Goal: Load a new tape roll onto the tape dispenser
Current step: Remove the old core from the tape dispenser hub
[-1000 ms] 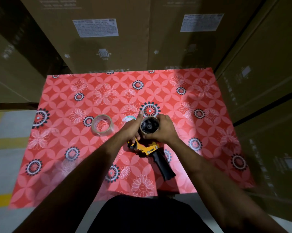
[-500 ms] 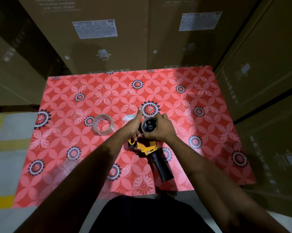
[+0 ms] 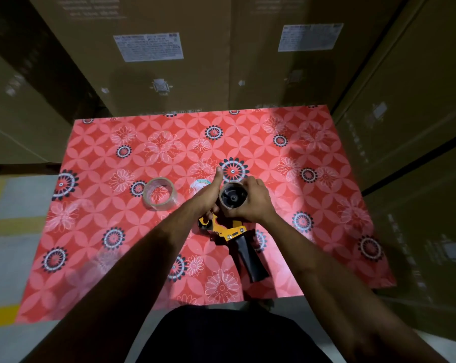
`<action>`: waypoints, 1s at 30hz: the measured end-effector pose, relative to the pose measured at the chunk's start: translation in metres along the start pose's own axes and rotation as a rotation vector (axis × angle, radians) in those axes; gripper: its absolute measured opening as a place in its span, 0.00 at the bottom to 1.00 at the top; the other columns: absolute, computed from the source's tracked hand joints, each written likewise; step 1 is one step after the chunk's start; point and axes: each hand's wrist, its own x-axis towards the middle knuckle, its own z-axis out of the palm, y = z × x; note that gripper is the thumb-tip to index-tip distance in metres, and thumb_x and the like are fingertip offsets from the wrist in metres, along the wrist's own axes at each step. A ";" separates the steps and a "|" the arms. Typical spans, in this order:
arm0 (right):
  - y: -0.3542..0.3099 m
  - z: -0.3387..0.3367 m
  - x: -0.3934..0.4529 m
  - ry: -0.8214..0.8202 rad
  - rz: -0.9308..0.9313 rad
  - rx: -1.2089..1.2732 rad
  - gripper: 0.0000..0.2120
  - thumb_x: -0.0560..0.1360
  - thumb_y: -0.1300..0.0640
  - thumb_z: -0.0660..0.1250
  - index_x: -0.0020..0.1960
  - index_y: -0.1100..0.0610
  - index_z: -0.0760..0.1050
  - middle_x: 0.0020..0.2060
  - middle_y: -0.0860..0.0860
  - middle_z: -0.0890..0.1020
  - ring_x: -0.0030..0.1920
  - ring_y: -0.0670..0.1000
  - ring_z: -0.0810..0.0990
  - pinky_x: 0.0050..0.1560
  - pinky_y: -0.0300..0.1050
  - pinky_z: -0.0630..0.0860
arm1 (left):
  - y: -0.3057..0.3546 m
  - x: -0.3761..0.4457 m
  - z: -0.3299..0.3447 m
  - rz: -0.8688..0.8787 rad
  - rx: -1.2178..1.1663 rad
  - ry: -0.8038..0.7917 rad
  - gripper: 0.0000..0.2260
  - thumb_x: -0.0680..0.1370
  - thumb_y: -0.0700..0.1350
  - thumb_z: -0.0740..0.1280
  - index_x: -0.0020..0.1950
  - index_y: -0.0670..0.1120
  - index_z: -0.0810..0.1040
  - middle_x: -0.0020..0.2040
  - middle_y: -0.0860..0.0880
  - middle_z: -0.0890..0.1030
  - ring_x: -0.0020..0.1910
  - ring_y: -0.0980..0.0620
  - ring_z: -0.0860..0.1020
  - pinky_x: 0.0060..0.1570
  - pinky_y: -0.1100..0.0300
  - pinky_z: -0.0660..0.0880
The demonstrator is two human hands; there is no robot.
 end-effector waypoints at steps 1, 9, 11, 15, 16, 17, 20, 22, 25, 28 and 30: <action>0.003 -0.002 0.001 -0.002 -0.014 0.004 0.43 0.52 0.43 0.83 0.63 0.56 0.73 0.55 0.53 0.76 0.55 0.53 0.76 0.48 0.40 0.69 | 0.000 0.001 -0.001 0.001 -0.003 -0.012 0.46 0.73 0.77 0.37 0.61 0.47 0.79 0.27 0.48 0.69 0.21 0.53 0.66 0.28 0.61 0.66; 0.005 0.000 -0.007 -0.033 -0.022 0.108 0.45 0.59 0.47 0.85 0.70 0.56 0.70 0.62 0.51 0.79 0.60 0.49 0.77 0.56 0.36 0.71 | 0.006 -0.003 -0.002 0.005 -0.066 -0.030 0.38 0.76 0.73 0.36 0.47 0.50 0.77 0.24 0.50 0.69 0.21 0.55 0.66 0.25 0.63 0.66; 0.005 -0.001 -0.006 -0.006 0.023 0.082 0.45 0.55 0.45 0.86 0.65 0.56 0.69 0.59 0.52 0.76 0.58 0.51 0.75 0.52 0.39 0.71 | 0.005 -0.003 -0.001 0.020 -0.058 -0.016 0.35 0.76 0.74 0.37 0.45 0.53 0.76 0.24 0.50 0.69 0.21 0.55 0.66 0.26 0.62 0.66; 0.014 -0.004 -0.010 0.006 0.008 0.145 0.36 0.55 0.51 0.87 0.57 0.54 0.72 0.50 0.45 0.79 0.48 0.47 0.78 0.38 0.26 0.66 | -0.007 0.002 -0.005 0.080 -0.077 0.001 0.33 0.80 0.71 0.48 0.61 0.47 0.79 0.36 0.41 0.83 0.25 0.50 0.78 0.28 0.61 0.76; 0.018 -0.003 -0.011 0.013 -0.010 0.167 0.37 0.56 0.52 0.87 0.59 0.54 0.74 0.50 0.44 0.80 0.49 0.47 0.79 0.40 0.24 0.67 | -0.012 0.001 -0.005 0.117 -0.052 0.017 0.28 0.82 0.65 0.55 0.66 0.44 0.77 0.37 0.40 0.85 0.26 0.48 0.80 0.28 0.60 0.77; 0.021 -0.002 -0.013 0.013 -0.018 0.193 0.37 0.56 0.53 0.86 0.61 0.54 0.74 0.51 0.44 0.81 0.50 0.47 0.80 0.42 0.24 0.68 | -0.018 -0.002 -0.005 0.182 0.023 0.050 0.23 0.83 0.58 0.61 0.69 0.43 0.76 0.39 0.41 0.86 0.28 0.48 0.81 0.30 0.60 0.77; 0.024 0.005 -0.016 0.021 -0.045 0.235 0.39 0.58 0.53 0.85 0.65 0.55 0.72 0.57 0.47 0.81 0.55 0.48 0.79 0.49 0.33 0.73 | -0.038 -0.005 -0.007 0.432 0.552 0.312 0.25 0.76 0.54 0.72 0.71 0.51 0.74 0.61 0.48 0.79 0.46 0.49 0.83 0.42 0.58 0.76; 0.024 0.009 -0.016 0.015 -0.046 0.261 0.41 0.59 0.50 0.85 0.67 0.56 0.71 0.58 0.48 0.80 0.57 0.49 0.79 0.53 0.40 0.76 | -0.050 -0.004 -0.006 0.460 0.775 0.479 0.29 0.72 0.64 0.73 0.70 0.54 0.75 0.66 0.51 0.72 0.54 0.47 0.79 0.48 0.54 0.77; 0.024 0.010 -0.016 0.007 -0.021 0.307 0.38 0.61 0.51 0.85 0.66 0.56 0.73 0.56 0.46 0.80 0.56 0.48 0.80 0.57 0.46 0.78 | -0.056 0.009 -0.001 0.445 0.781 0.464 0.29 0.71 0.68 0.71 0.70 0.60 0.76 0.74 0.53 0.67 0.69 0.45 0.63 0.65 0.45 0.67; 0.024 0.014 -0.020 0.010 0.063 0.451 0.40 0.61 0.51 0.84 0.68 0.55 0.70 0.57 0.46 0.79 0.58 0.49 0.80 0.56 0.45 0.78 | -0.061 0.018 0.005 0.413 0.605 0.362 0.33 0.72 0.64 0.72 0.75 0.58 0.70 0.76 0.55 0.67 0.74 0.46 0.59 0.69 0.46 0.57; 0.019 0.019 -0.026 0.041 0.103 0.509 0.38 0.64 0.53 0.84 0.67 0.56 0.68 0.55 0.43 0.78 0.57 0.48 0.79 0.53 0.39 0.76 | -0.065 0.022 0.010 0.450 0.592 0.423 0.31 0.73 0.62 0.73 0.73 0.53 0.72 0.71 0.51 0.73 0.71 0.47 0.65 0.66 0.48 0.62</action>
